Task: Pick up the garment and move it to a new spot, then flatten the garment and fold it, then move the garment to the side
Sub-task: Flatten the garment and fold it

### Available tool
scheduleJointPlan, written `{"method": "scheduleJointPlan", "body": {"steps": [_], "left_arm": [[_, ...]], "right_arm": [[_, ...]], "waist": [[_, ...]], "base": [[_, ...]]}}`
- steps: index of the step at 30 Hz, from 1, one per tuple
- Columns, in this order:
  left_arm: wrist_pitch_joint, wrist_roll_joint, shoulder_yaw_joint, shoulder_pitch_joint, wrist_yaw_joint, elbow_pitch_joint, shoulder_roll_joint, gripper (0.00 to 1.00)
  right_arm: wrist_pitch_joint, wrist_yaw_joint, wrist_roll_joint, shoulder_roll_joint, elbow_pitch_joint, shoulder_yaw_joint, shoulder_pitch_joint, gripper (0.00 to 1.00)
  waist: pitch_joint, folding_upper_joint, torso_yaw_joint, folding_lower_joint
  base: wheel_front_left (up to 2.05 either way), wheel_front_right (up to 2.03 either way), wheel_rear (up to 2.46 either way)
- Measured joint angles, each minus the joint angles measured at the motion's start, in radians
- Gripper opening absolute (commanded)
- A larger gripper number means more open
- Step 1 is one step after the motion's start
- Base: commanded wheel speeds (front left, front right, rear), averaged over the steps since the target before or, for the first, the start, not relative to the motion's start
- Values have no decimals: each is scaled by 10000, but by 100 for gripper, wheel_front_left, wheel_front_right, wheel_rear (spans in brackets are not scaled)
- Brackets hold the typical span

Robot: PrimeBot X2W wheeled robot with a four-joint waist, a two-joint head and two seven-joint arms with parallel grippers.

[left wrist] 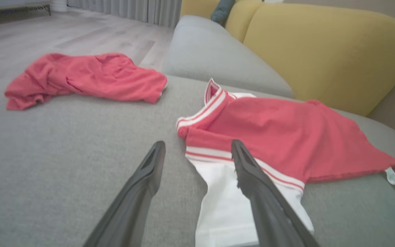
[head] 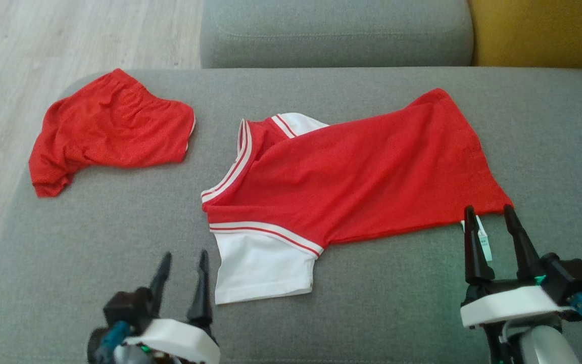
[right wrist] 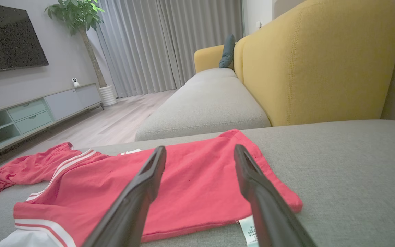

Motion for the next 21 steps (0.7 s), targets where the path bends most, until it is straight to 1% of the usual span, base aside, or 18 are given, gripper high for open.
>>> {"method": "scheduleJointPlan", "body": {"steps": [7,13,18,21], "left_arm": [[798,-644,-476,-61,4,1174,0,100],[1285,-1277,-780,-257,38,1858,8,100],[1348,-1764,-907,-686,150,2157,4,100],[1308,-1847,-957,-956,270,2324,4,100]], "right_arm": [[0,0,0,0,94,54,-30,100],[0,0,0,0,117,65,-63,100],[0,0,0,0,117,58,-243,100],[0,0,0,0,113,52,-420,100]], "waist": [[372,0,-78,0],[707,0,-237,0],[1056,0,-439,1],[1243,0,-553,1]], "base": [[0,0,0],[0,0,0],[0,0,0],[0,0,0]]}}
